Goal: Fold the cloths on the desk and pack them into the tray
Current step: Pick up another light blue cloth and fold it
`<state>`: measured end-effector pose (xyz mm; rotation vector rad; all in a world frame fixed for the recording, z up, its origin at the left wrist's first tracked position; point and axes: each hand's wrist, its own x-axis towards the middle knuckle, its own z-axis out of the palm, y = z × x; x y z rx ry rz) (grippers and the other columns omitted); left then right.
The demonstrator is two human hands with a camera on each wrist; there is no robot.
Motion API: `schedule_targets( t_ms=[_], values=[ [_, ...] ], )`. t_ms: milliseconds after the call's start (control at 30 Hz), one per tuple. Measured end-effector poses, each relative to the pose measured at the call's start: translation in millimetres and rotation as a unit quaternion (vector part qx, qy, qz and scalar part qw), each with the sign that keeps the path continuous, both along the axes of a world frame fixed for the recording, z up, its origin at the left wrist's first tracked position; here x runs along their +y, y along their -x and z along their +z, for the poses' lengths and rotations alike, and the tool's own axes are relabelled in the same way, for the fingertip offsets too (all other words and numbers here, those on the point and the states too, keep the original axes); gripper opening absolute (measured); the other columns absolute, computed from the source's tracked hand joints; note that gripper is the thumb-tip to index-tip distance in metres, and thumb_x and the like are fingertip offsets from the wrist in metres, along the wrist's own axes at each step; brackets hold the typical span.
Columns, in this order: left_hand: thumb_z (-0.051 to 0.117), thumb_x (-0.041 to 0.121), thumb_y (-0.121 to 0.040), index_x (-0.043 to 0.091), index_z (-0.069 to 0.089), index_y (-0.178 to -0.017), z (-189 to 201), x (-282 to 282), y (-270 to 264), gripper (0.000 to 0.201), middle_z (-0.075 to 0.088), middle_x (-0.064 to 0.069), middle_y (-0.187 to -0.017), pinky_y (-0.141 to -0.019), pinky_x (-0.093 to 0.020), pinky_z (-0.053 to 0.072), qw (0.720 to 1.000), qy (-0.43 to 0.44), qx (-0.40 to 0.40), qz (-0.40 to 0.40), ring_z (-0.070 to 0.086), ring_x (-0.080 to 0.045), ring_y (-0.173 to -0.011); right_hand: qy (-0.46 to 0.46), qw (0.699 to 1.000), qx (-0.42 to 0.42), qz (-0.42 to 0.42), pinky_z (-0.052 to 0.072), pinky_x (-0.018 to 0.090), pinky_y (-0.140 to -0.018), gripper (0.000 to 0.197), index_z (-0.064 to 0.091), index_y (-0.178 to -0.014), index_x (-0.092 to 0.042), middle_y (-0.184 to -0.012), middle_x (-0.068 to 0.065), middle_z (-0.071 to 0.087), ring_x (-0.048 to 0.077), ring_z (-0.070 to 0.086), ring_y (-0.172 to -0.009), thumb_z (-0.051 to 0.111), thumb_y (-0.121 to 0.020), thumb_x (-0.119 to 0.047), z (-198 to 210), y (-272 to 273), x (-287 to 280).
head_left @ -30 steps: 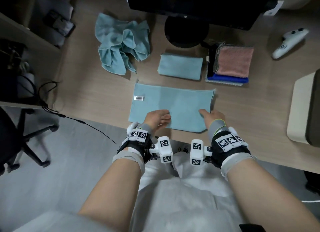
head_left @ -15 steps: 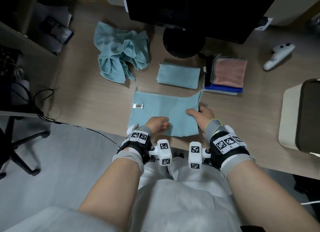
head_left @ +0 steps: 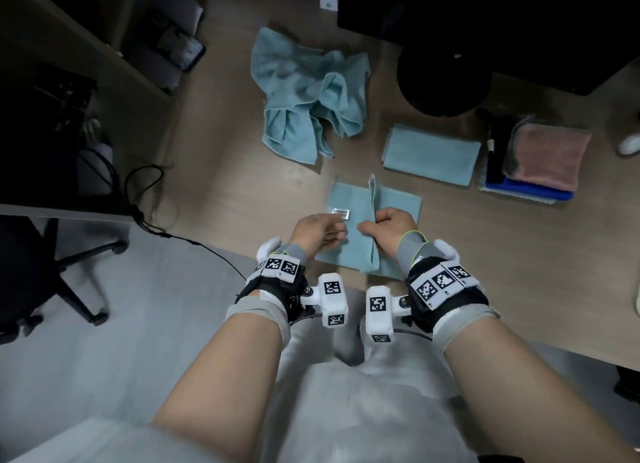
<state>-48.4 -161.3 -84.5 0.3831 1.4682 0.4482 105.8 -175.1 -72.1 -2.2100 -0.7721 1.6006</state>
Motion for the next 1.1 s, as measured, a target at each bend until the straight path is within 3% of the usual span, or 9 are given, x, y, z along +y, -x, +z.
schedule_targets(
  t_ms=[100, 233, 400, 500, 567, 667, 800, 933, 1100],
  values=[
    [0.055, 0.008, -0.094, 0.001, 0.062, -0.11, -8, 5, 16, 0.019, 0.065, -0.01, -0.083, -0.085, -0.031, 0.055, 1.0, 0.002, 0.011, -0.026, 0.062, -0.02, -0.071, 0.013, 1.0, -0.019, 0.014, 0.055, 0.033, -0.08, 0.02, 0.057, -0.071, -0.022, -0.08, 0.001, 0.068, 0.023, 0.066, -0.08, 0.077, -0.07, -0.021, -9, 21, 7],
    [0.046, -0.005, -0.094, 0.002, 0.058, -0.11, -19, 13, 29, 0.021, 0.068, -0.006, -0.078, -0.063, -0.015, 0.054, 0.996, 0.031, 0.004, -0.081, 0.065, -0.007, -0.059, 0.03, 0.999, -0.041, 0.002, 0.05, 0.027, -0.075, 0.024, 0.061, -0.079, -0.022, -0.077, -0.005, 0.065, 0.017, 0.063, -0.074, 0.081, -0.066, -0.027, -19, 47, 12],
    [0.052, 0.005, -0.091, 0.006, 0.063, -0.102, -19, 30, 37, 0.015, 0.062, -0.018, -0.091, -0.073, -0.029, 0.052, 0.991, 0.051, -0.014, -0.126, 0.061, -0.024, -0.083, 0.058, 0.993, 0.024, -0.095, 0.061, 0.04, -0.07, 0.014, 0.067, -0.078, -0.02, -0.068, 0.004, 0.069, 0.02, 0.063, -0.059, 0.074, -0.066, -0.023, -35, 71, 18],
    [0.057, 0.006, -0.088, 0.007, 0.065, -0.087, -23, 33, 41, 0.008, 0.062, -0.017, -0.084, -0.08, -0.04, 0.054, 0.987, 0.043, 0.024, -0.152, 0.06, -0.026, -0.079, 0.049, 0.991, 0.041, -0.115, 0.057, 0.03, -0.064, 0.021, 0.071, -0.09, -0.019, -0.072, 0.004, 0.067, 0.017, 0.06, -0.065, 0.059, -0.078, -0.007, -32, 71, 17],
    [0.065, 0.01, -0.082, 0.014, 0.061, -0.068, -26, 36, 45, 0.016, 0.06, -0.012, -0.067, -0.065, -0.038, 0.057, 0.981, 0.033, 0.085, -0.171, 0.058, -0.024, -0.062, 0.048, 0.989, 0.062, -0.127, 0.05, 0.026, -0.059, 0.032, 0.07, -0.097, -0.02, -0.08, 0.003, 0.067, 0.016, 0.058, -0.067, 0.051, -0.083, 0.001, -30, 68, 13],
    [0.067, 0.018, -0.08, 0.016, 0.053, -0.054, -22, 42, 51, 0.029, 0.05, -0.004, -0.046, -0.042, -0.019, 0.04, 0.975, 0.023, 0.135, -0.177, 0.044, -0.019, -0.037, 0.051, 0.977, 0.128, -0.16, 0.044, 0.022, -0.055, 0.041, 0.066, -0.108, -0.012, -0.087, 0.003, 0.065, 0.014, 0.055, -0.066, 0.045, -0.086, 0.014, -24, 62, 9],
    [0.058, 0.021, -0.089, 0.009, 0.065, -0.081, 1, 45, 36, 0.016, 0.061, -0.007, -0.056, -0.045, -0.021, 0.048, 0.973, 0.058, 0.035, -0.222, 0.058, -0.02, -0.044, 0.019, 0.969, 0.131, -0.21, 0.048, 0.022, -0.054, 0.027, 0.068, -0.087, -0.011, -0.083, 0.01, 0.066, 0.017, 0.057, -0.064, 0.054, -0.084, 0.012, -7, 48, 7],
    [0.055, 0.02, -0.091, 0.02, 0.059, -0.106, 3, 35, 18, 0.015, 0.069, -0.007, -0.082, -0.073, -0.03, 0.051, 0.971, 0.084, 0.0, -0.223, 0.065, -0.024, -0.07, 0.035, 0.961, 0.089, -0.258, 0.039, 0.017, -0.039, 0.025, 0.06, -0.077, -0.009, -0.066, 0.01, 0.057, 0.016, 0.046, -0.045, 0.044, -0.087, 0.008, -4, 26, 1],
    [0.051, 0.008, -0.089, 0.022, 0.053, -0.114, -6, 20, 12, 0.03, 0.066, -0.012, -0.089, -0.053, -0.022, 0.033, 0.976, 0.051, 0.031, -0.207, 0.052, -0.016, -0.057, 0.158, 0.954, 0.114, -0.227, 0.052, 0.022, -0.054, 0.017, 0.065, -0.089, -0.014, -0.068, 0.008, 0.064, 0.018, 0.06, -0.055, 0.048, -0.088, -0.017, -6, 4, -32]
  ],
)
